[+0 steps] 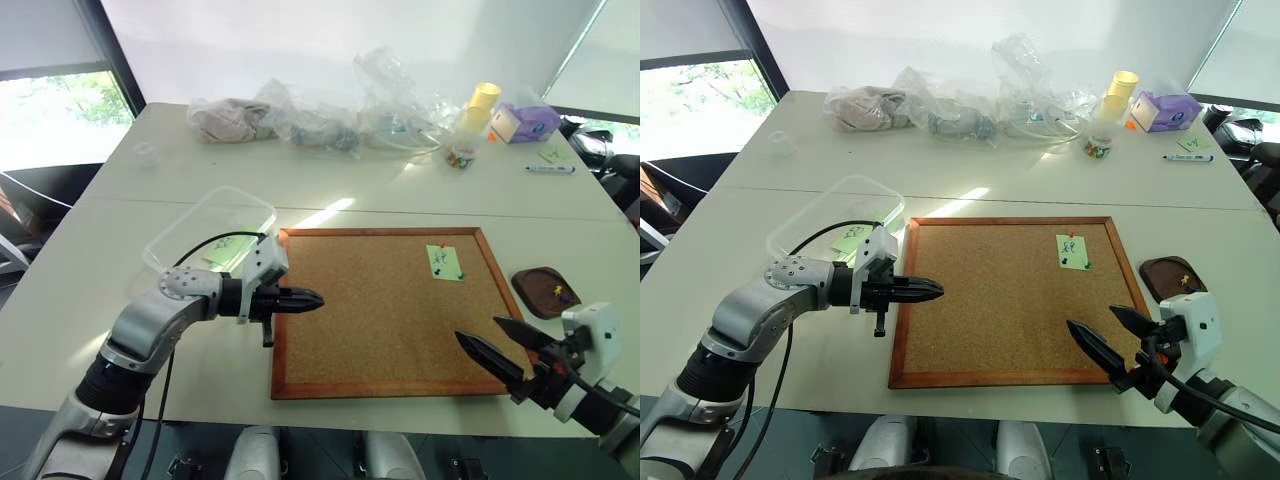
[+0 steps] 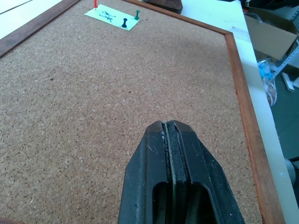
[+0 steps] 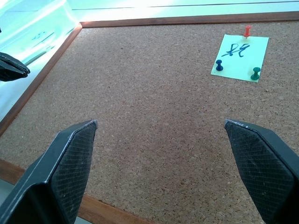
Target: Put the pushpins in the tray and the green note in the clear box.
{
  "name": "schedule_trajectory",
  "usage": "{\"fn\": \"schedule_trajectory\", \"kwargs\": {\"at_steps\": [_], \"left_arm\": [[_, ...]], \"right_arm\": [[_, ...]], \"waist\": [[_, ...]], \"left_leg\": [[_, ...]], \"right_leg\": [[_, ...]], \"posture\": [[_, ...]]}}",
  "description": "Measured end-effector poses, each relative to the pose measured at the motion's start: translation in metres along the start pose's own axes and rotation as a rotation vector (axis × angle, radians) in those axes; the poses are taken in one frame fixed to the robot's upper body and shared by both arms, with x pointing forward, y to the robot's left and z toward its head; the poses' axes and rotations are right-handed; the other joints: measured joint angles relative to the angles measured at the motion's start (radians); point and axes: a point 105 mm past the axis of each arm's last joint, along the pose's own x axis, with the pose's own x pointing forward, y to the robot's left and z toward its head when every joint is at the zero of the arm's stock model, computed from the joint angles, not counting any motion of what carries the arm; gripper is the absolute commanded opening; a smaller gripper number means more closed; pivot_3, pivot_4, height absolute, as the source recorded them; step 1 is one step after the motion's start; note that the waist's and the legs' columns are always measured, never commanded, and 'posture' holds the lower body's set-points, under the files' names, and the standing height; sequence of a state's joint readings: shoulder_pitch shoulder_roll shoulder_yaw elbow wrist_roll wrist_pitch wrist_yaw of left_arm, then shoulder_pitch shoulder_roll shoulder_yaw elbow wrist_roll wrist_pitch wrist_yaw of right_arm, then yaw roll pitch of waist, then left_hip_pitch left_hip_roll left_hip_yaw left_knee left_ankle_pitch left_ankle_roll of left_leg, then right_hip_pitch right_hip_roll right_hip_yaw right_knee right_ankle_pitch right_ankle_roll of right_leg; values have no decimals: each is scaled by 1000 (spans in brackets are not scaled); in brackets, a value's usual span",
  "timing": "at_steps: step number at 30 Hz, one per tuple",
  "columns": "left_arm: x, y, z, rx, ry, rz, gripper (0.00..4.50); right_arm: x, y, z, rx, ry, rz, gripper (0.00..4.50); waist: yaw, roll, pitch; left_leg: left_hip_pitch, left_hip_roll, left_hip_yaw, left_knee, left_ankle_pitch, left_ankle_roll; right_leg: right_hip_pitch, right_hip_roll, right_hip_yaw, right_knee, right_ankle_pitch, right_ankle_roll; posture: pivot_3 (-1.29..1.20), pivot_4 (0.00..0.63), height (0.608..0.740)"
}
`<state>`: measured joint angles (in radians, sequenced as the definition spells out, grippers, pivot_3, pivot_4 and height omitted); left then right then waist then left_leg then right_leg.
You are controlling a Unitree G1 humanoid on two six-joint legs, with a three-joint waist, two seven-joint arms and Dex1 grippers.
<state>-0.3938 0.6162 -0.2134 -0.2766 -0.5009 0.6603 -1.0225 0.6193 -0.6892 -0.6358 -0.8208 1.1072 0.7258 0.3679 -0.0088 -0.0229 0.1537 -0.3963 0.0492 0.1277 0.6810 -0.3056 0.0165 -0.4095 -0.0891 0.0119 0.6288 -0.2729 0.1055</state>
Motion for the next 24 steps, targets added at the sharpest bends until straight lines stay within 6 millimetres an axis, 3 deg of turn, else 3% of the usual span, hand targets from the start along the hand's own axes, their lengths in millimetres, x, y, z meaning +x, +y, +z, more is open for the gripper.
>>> {"fn": "schedule_trajectory", "kwargs": {"at_steps": [17,24], "left_arm": [[3,2,-1,-12,-21,-28,15],[8,33,19,78,-3,12,15]], "right_arm": [[1,-2,0,8,-12,-24,4500],[4,-10,6,-39,-26,-86,4500]], "waist": [[1,0,0],[1,0,0]], "left_leg": [[0,0,0,0,0,0],[-1,-1,0,0,0,0]], "right_leg": [[0,0,0,0,0,0],[0,0,0,0,0,0]], "posture": [[0,150,740],[0,150,740]]}}
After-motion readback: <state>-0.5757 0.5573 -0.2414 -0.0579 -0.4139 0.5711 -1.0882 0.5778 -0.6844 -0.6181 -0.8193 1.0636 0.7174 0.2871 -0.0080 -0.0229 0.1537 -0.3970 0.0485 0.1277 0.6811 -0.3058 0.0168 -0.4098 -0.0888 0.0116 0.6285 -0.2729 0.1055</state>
